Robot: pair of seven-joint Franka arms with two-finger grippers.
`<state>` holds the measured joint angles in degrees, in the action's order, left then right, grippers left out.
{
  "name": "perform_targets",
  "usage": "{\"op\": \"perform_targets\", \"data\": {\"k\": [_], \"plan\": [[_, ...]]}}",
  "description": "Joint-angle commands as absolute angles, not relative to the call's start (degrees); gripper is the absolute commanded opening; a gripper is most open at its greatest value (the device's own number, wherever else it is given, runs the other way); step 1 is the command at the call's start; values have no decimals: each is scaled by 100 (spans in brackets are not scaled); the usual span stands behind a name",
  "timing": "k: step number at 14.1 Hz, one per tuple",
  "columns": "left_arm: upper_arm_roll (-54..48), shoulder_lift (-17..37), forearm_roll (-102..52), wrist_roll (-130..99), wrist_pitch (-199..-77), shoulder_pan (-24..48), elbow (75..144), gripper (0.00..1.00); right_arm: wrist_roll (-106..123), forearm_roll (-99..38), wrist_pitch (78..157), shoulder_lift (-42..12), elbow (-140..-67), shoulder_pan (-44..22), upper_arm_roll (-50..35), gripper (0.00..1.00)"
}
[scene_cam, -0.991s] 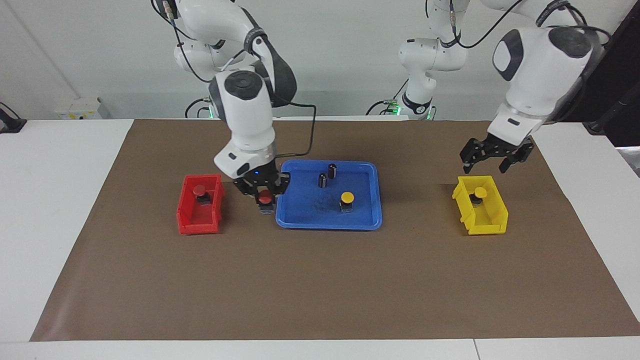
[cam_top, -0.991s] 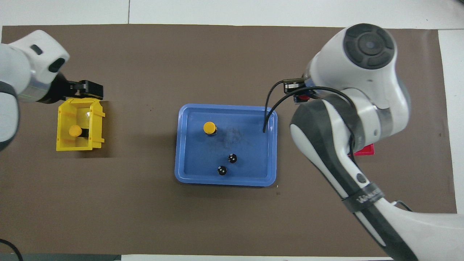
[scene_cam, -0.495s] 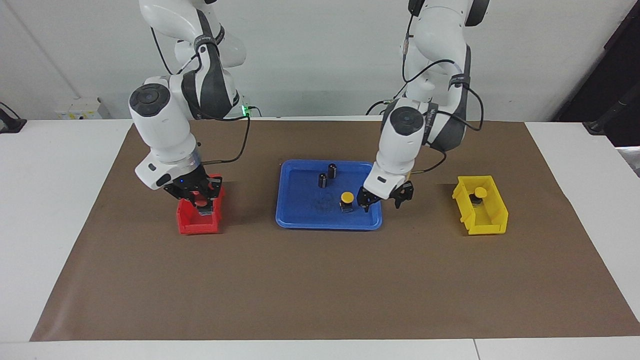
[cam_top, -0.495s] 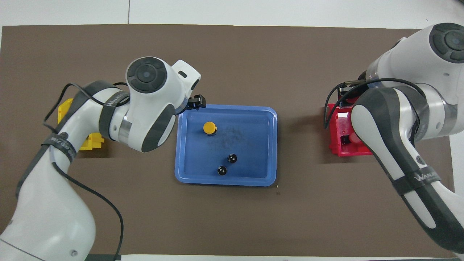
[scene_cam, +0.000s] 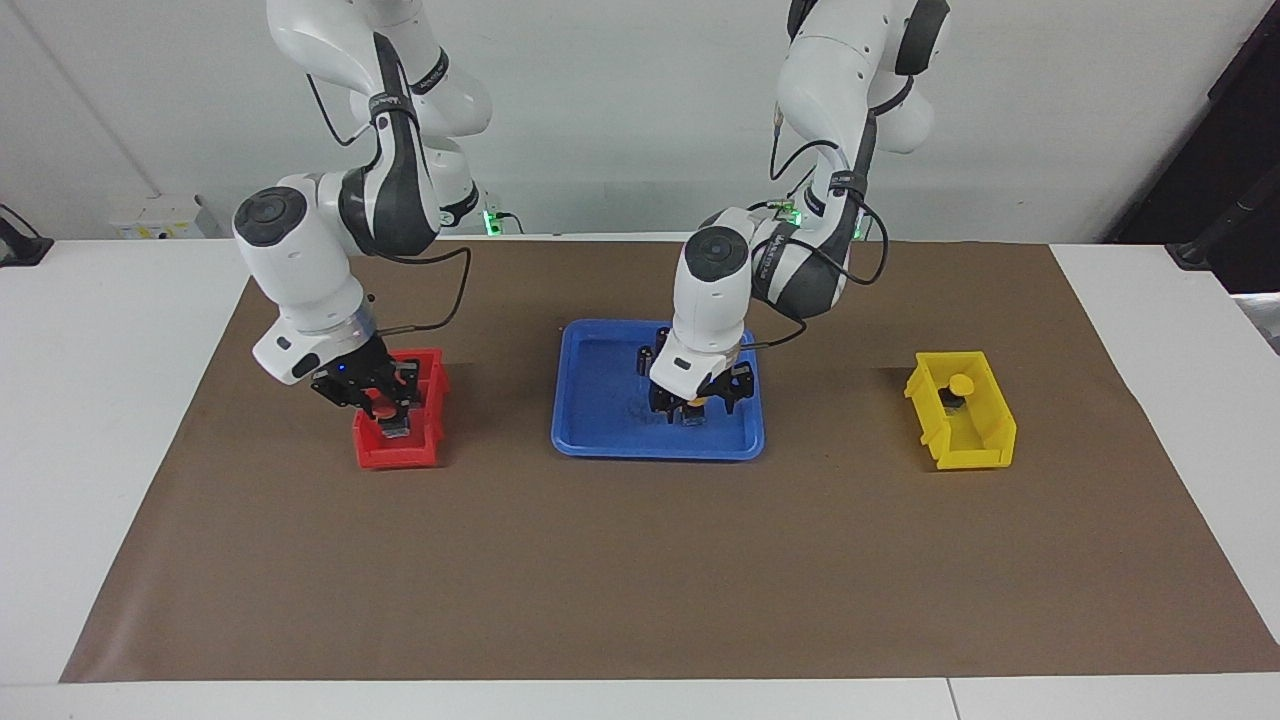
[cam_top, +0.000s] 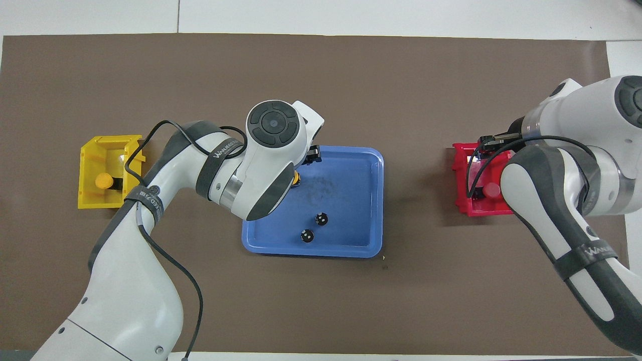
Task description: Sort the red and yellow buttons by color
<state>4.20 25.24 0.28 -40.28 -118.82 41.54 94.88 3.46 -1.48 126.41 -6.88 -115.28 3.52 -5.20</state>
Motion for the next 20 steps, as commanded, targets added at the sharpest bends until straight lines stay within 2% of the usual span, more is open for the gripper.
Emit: {"op": "perform_targets", "data": {"k": [1, 4, 5, 8, 11, 14, 15, 17, 20], "plan": [[492, 2479, 114, -4157, -11602, 4263, 9466, 95, 598, -334, 13024, -422, -12040, 501, -589, 24], [483, 2470, 97, -4184, -11575, 4280, 9457, 91, 598, -343, 13376, -448, -12225, 501, -589, 24], [501, 2461, -103, -4375, -11514, 4289, 9440, 1, 598, -343, 13377, -448, -12243, 501, -589, 24], [501, 2461, -229, -4412, -11487, 4236, 9431, 1, 606, -343, 13543, -413, -12462, 501, -589, 24], [579, 2444, -281, -4421, -11522, 4184, 9334, 1, 606, -343, 13710, -623, -12516, 501, -589, 25], [668, 2155, -238, -4342, -11226, 3694, 9018, 1, 702, -343, 13711, -659, -12507, 501, -580, 26], [677, 2110, -255, -4185, -10997, 3561, 8861, 1, 781, -343, 13711, -659, -12507, 510, -580, 34], [694, 2083, -255, -3624, -10313, 3210, 8413, 1, 800, -343, 13693, -659, -12498, 501, -580, 60], [686, 1855, -202, -2211, -9879, 2341, 8341, 1, 809, -334, 13204, -677, -12140, 510, -580, 65]]}}
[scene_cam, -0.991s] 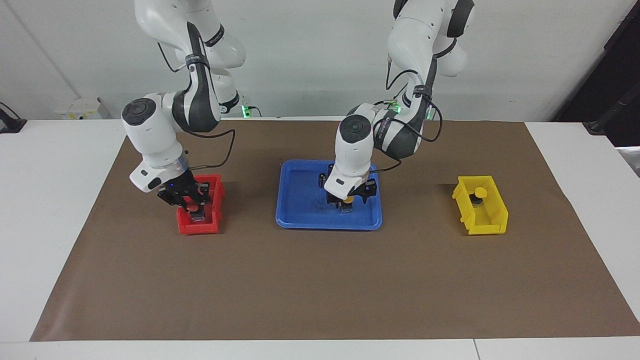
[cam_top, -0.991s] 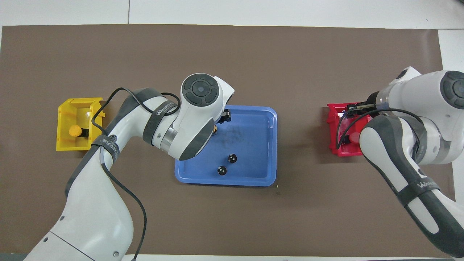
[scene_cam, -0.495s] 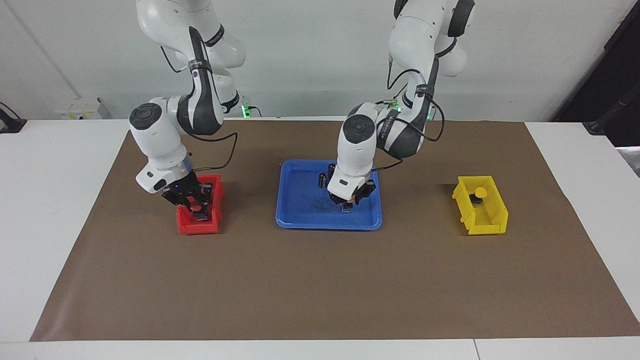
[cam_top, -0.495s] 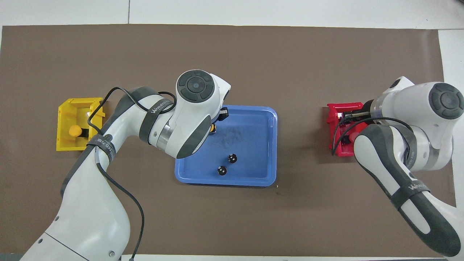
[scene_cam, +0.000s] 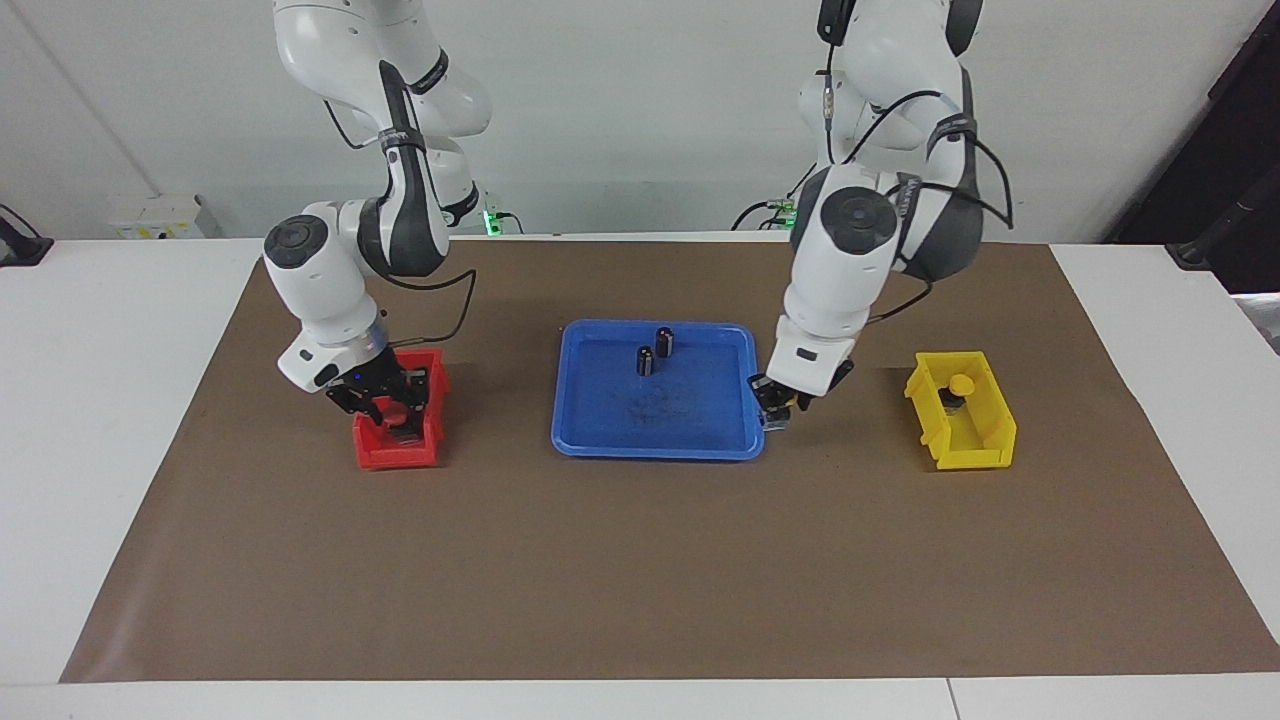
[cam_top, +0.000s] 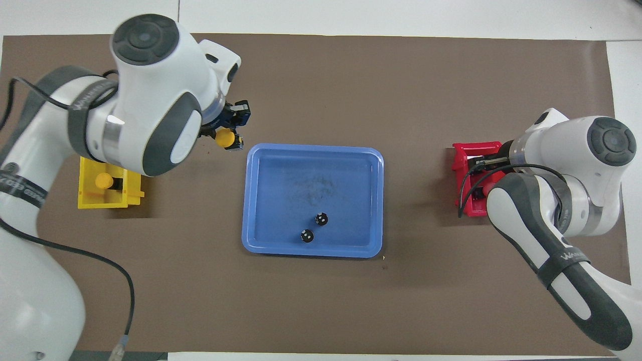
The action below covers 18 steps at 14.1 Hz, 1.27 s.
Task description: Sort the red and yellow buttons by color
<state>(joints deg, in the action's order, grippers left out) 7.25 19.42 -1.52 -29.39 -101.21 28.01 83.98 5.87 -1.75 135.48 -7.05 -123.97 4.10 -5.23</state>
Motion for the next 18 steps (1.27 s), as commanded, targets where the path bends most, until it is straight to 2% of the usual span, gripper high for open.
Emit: {"op": "perform_targets", "data": {"k": [1, 4, 5, 6, 9, 13, 18], "plan": [[712, 1846, -150, -1675, -9757, 2033, 8341, 1, 809, -325, 12888, -677, -11885, 501, -580, 66], [773, 1819, -26, -170, -9764, 1522, 8358, 1, 782, -316, 11851, -554, -11121, 466, -580, 83], [782, 1819, -18, -37, -9834, 1373, 8376, 1, 747, -316, 11395, -475, -10805, 457, -580, 94], [791, 1819, -18, 148, -9913, 1214, 8385, 1, 747, -316, 10921, -475, -10419, 457, -580, 100], [782, 1828, 340, 299, -10203, 994, 8455, 1, 729, -237, 9847, -457, -9538, 492, -563, 100], [817, 1495, 457, 290, -11117, 853, 9412, 1, 747, -229, 8554, -325, -8642, 571, -221, 100], [826, 1301, 492, 273, -11215, 852, 9974, 1, 765, 308, 8508, -246, -8683, 668, -158, 100]]}}
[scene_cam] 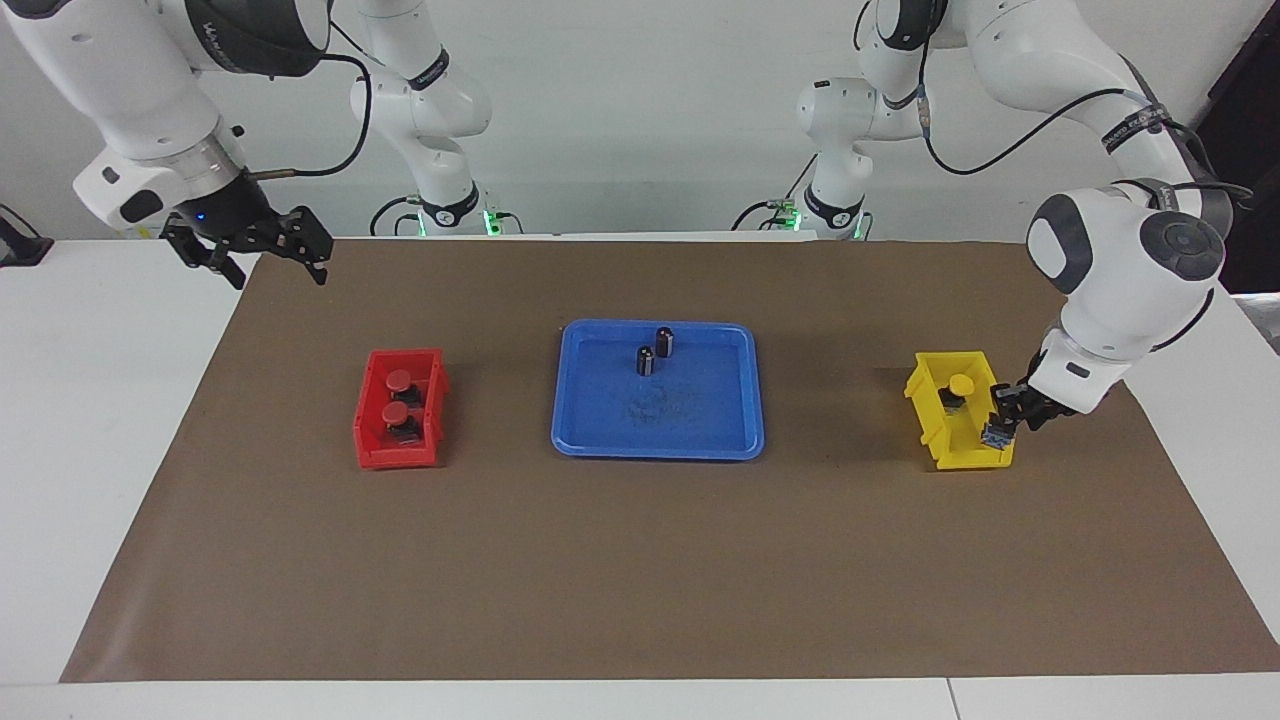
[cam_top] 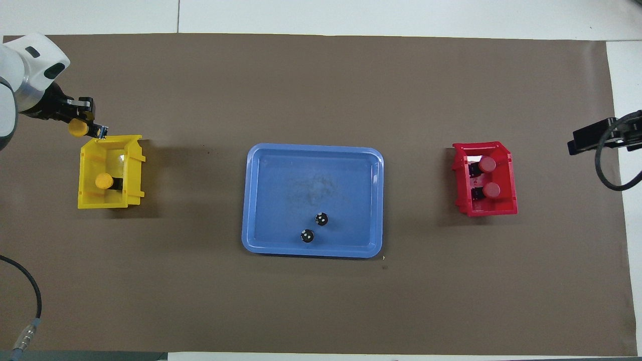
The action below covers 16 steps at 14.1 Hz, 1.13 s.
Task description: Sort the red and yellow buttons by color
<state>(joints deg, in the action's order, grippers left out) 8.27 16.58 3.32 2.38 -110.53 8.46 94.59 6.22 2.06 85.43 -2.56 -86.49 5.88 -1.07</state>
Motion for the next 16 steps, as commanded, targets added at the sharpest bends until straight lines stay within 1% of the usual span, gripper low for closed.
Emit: {"op": "perform_targets", "data": {"k": [1, 2, 7, 8, 9, 11, 12, 13, 16], "plan": [[826, 1222, 492, 272, -11206, 844, 10115, 1, 730, 316, 8525, -255, -8666, 633, -210, 100], [826, 1161, 492, 272, -11163, 852, 10221, 1, 660, 316, 8508, -264, -8649, 572, -220, 100], [817, 1169, 492, 281, -11180, 853, 10195, 1, 668, 299, 8560, -264, -8640, 615, -193, 100], [817, 1178, 492, 290, -11223, 853, 10169, 18, 668, 299, 8561, -264, -8640, 615, -193, 100], [817, 1186, 492, 290, -11267, 853, 10160, 54, 677, 299, 8561, -264, -8640, 624, -193, 100], [817, 1178, 492, 307, -11303, 844, 10160, 83, 668, 299, 8552, -264, -8631, 598, -193, 100], [817, 1178, 492, 308, -11329, 844, 10151, 93, 659, 299, 8543, -264, -8622, 580, -193, 100], [817, 1186, 483, 308, -11320, 844, 10099, 100, 659, 299, 8534, -272, -8613, 580, -202, 100], [817, 1204, 378, 360, -11084, 853, 9757, 100, 659, 273, 8534, -272, -8613, 589, -211, 100]]}}
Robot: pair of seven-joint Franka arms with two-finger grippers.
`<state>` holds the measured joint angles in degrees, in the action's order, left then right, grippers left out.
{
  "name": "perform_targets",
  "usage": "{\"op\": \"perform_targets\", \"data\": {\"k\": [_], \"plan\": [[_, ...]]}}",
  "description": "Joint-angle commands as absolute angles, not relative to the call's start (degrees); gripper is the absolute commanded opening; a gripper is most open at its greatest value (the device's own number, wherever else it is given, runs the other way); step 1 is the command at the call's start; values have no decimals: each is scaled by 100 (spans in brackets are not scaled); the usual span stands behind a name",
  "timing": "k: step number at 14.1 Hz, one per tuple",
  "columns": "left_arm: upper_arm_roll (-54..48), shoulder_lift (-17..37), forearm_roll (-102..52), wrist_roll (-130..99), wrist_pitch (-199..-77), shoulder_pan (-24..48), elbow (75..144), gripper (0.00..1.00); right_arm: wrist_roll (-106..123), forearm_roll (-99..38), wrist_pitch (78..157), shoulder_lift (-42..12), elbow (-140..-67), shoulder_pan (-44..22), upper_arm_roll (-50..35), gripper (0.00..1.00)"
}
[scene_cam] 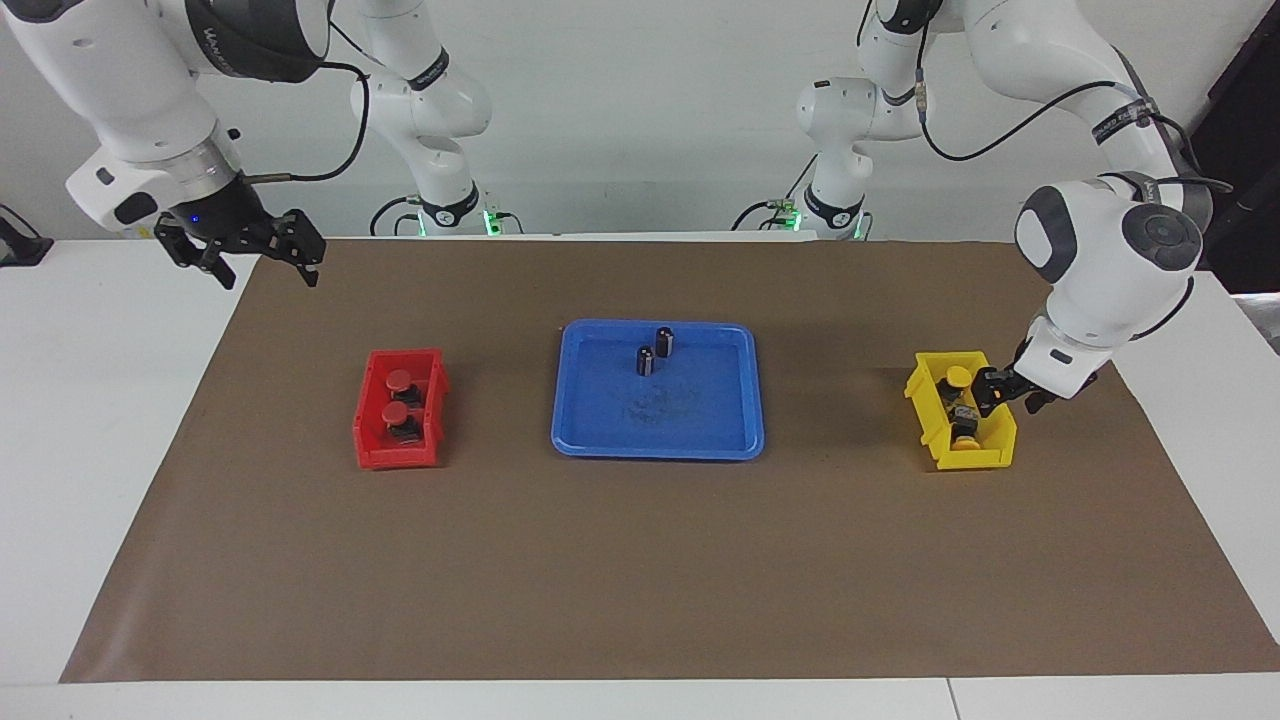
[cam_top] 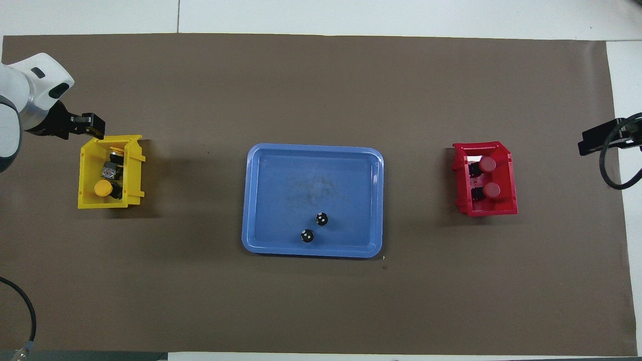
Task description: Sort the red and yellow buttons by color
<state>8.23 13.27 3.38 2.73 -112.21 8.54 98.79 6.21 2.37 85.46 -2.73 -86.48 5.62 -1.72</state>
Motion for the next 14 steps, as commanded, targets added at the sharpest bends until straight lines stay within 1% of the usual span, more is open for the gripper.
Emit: {"op": "perform_targets", "data": {"k": [1, 3, 5, 8, 14], "plan": [[817, 1204, 300, 369, -10839, 861, 9512, 100, 659, 255, 8534, -272, -8613, 598, -211, 100], [809, 1160, 89, 378, -10268, 861, 9037, 100, 659, 54, 8543, -272, -8613, 641, -193, 100], [844, 933, -219, 387, -9855, 861, 8790, 100, 642, 61, 8569, -272, -8613, 633, -176, 100], [818, 494, -237, 378, -9449, 870, 8771, 100, 650, 114, 8569, -272, -8622, 624, -176, 100], [809, 97, -211, 369, -9105, 879, 8789, 100, 659, 114, 8675, -220, -8780, 633, -176, 100]]}}
